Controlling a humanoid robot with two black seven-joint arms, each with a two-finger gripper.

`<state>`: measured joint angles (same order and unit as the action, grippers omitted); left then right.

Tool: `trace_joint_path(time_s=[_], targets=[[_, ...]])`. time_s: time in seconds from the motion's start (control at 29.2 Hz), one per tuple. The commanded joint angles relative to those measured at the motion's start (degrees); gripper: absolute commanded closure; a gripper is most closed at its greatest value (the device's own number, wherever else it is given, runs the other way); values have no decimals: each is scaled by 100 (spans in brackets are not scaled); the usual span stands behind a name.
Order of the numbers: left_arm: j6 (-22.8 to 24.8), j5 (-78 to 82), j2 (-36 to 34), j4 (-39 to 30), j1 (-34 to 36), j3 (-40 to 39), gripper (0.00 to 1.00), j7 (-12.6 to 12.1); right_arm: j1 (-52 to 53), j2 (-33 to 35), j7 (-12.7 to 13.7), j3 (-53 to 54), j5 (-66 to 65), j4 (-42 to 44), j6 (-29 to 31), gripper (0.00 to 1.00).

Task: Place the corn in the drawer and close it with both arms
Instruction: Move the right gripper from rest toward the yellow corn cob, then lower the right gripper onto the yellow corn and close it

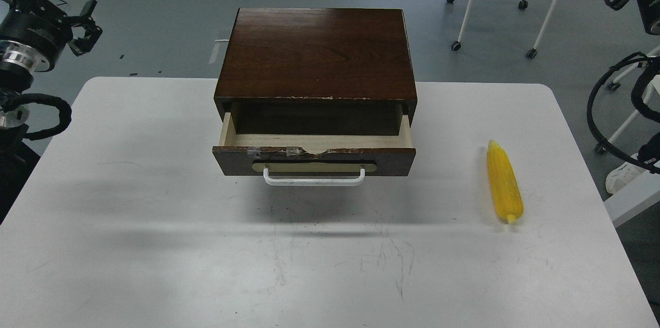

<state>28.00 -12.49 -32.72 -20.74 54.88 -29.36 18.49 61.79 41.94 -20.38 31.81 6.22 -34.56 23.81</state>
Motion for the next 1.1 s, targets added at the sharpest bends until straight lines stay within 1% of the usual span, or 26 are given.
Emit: trace_joint_path(time_s=[0.0, 0.03, 0.07, 0.17, 0.34, 0.41, 0.45, 0.48, 0.51, 0.62, 0.72, 0.75, 0.82, 0.89, 0.96, 1.03, 1.06], targets=[[0, 1, -50, -9, -3, -8, 2, 14, 1218, 393, 25, -1893, -1313, -130, -298, 0], [0, 1, -50, -9, -3, -8, 2, 14, 1482, 411, -1, -2324, -1629, -156, -298, 0], [0, 1, -50, -9, -3, -8, 2, 14, 1485, 411, -1, -2328, -1633, -156, -298, 0], [0, 1, -76, -9, -3, -8, 2, 14, 1941, 455, -45, -2985, -2473, -200, -290, 0], [0, 1, -85, -9, 6, -17, 2, 14, 1986, 482, -45, -3137, -3933, -472, -281, 0], [0, 1, -94, -9, 14, -26, 2, 14, 1925, 482, 34, -3163, -4627, -805, -316, 0], [0, 1, -94, -9, 14, -26, 2, 14, 1916, 482, 121, -3189, -4891, -937, -351, 0], [0, 1, -120, -9, 14, -26, 2, 14, 1907, 490, 418, -3242, -5250, -1182, -386, 0], [0, 1, -181, -9, 14, -26, 2, 14, 1907, 499, 821, -3321, -5436, -1463, -395, 0], [0, 1, -226, -26, 14, -26, 2, 14, 1898, 560, 1193, -3601, -5508, -2017, -377, 0], [0, 1, -243, -26, 14, -26, 2, 14, 1898, 587, 1308, -4076, -5535, -2353, -386, 0], [0, 1, -261, -18, 14, -26, 2, 23, 1898, 561, 1439, -4373, -5535, -2475, -386, 0], [0, 1, -296, -18, 14, -26, 2, 23, 1889, 526, 1554, -4560, -5535, -2538, -395, 0], [0, 1, -340, -26, 6, -26, 2, 119, 1715, 412, 1712, -4788, -5535, -2782, -395, 0], [0, 1, -358, -18, -3, -26, 2, 164, 1539, 376, 1739, -4903, -5605, -2915, -404, 0], [0, 1, -366, -18, -21, -26, 2, 181, 1285, 315, 1765, -4930, -6103, -2933, -482, 0], [0, 1, -366, -18, -21, -26, 2, 181, 1283, 315, 1766, -4930, -6106, -2933, -483, 0]])
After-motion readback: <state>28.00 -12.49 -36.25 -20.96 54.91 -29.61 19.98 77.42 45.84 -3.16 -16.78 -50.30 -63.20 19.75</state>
